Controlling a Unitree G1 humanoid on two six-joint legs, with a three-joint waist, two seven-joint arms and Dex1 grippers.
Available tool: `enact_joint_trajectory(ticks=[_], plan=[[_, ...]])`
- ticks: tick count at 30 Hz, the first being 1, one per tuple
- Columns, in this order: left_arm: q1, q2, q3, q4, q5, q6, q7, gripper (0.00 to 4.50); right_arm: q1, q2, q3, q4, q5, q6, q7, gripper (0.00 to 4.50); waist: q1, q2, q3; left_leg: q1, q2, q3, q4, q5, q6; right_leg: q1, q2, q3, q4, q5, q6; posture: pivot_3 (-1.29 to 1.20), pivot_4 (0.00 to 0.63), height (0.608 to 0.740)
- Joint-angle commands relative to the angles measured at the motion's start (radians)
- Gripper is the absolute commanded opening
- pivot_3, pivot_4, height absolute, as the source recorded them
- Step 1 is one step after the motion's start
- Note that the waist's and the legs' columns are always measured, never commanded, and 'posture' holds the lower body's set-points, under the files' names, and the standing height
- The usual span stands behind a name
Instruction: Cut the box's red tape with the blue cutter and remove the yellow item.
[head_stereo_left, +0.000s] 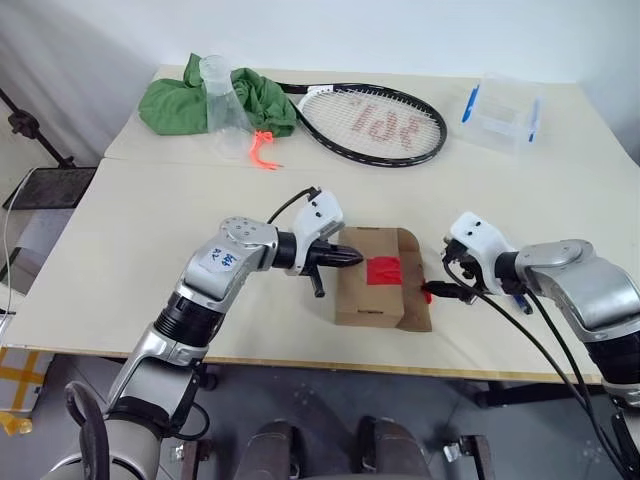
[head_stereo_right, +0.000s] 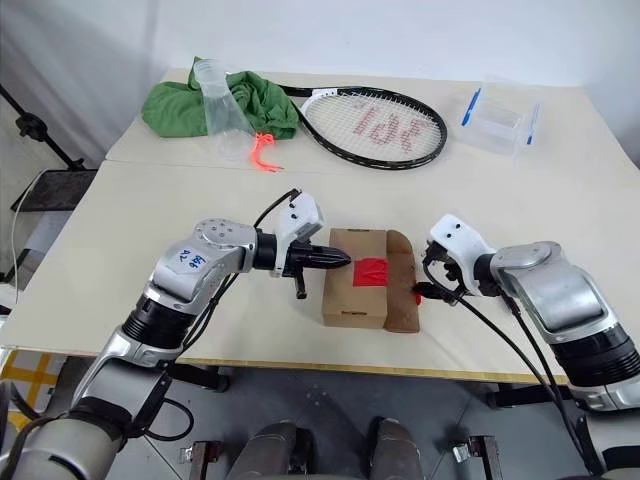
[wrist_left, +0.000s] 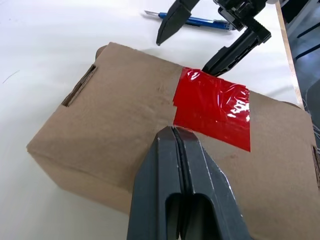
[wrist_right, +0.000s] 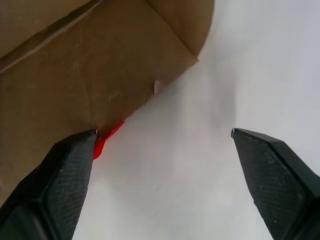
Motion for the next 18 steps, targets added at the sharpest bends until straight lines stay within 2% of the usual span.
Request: enact_joint_trajectory(ticks=[1,4,8,10,14,18], plan=[[0.036,0.021,0.018,-0.02,0.009,0.019,0.016,0.0,0.03,-0.022,-0.042,0.03,-0.004,0.026,0.001,4.45,0.001,0.0,0.0,0.0,0.0,0.0,0.0,0.0,0.0,0.0,0.0,0.0,0.0,0.0,0.0,0.0,0.15,0.74],[0.048,0.026,0.02,-0.026,0.01,0.019,0.018,0.0,0.017,0.009,-0.165,0.063,0.069,0.117,-0.004,4.45,0.004,0.0,0.0,0.0,0.0,0.0,0.0,0.0,0.0,0.0,0.0,0.0,0.0,0.0,0.0,0.0,0.15,0.74],[0.049,0.023,0.02,-0.025,0.012,0.018,0.021,0.0,-0.04,0.05,-0.327,0.111,0.231,0.38,0.035,4.45,0.002,0.0,0.0,-0.001,0.0,0.0,0.001,0.0,0.0,0.0,-0.001,0.0,0.0,0.0,0.0,0.0,0.15,0.74],[0.047,0.021,0.019,-0.023,0.012,0.017,0.021,0.0,-0.059,0.075,-0.393,0.123,0.298,0.446,0.052,4.45,0.001,0.0,0.0,-0.001,0.0,0.0,0.0,0.0,0.0,0.0,0.0,0.0,0.0,0.0,0.0,0.0,0.15,0.74],[0.041,0.01,0.013,-0.013,0.014,0.009,0.022,0.0,-0.117,0.15,-0.467,0.226,0.36,0.558,0.035,4.45,0.0,0.0,0.0,0.0,0.0,0.0,0.0,0.0,0.0,0.0,0.0,0.0,0.001,0.0,0.0,0.0,0.15,0.74],[0.029,0.004,0.007,0.001,0.018,-0.003,0.016,0.0,-0.155,0.206,-0.437,0.326,0.37,0.563,0.027,4.45,0.003,0.0,0.0,-0.001,-0.001,0.0,0.0,0.0,0.0,0.0,-0.001,0.0,0.001,0.0,0.0,0.0,0.15,0.74]])
